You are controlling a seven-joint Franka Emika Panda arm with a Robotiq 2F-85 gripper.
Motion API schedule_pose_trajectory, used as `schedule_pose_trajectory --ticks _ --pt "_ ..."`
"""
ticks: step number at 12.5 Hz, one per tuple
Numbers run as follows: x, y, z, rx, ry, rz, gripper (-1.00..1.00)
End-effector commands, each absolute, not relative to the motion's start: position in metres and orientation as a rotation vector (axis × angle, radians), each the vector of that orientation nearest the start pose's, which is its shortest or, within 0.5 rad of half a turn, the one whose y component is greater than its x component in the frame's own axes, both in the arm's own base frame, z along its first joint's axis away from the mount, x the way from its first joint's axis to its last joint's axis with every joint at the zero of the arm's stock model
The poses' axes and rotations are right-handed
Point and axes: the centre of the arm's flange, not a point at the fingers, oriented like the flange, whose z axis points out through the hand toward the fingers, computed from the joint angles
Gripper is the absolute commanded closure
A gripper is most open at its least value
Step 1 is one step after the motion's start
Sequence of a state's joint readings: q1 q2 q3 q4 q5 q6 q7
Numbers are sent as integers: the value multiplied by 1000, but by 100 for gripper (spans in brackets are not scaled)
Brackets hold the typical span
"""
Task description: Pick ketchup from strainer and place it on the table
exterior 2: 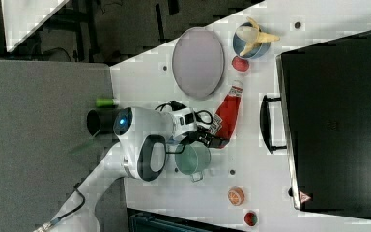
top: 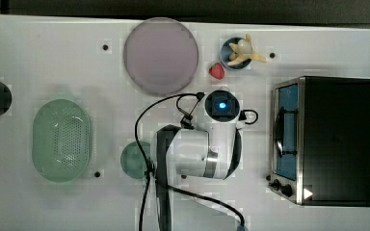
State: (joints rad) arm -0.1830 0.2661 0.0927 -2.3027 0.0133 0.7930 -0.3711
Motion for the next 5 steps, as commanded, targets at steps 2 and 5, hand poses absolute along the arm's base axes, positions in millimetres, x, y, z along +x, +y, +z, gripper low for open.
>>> schedule_pose_trajectory --ticks 2,5 --pt "516 -44 246 -3035 737 214 -100" --pt "531 -44 299 -3032 739 120 -100"
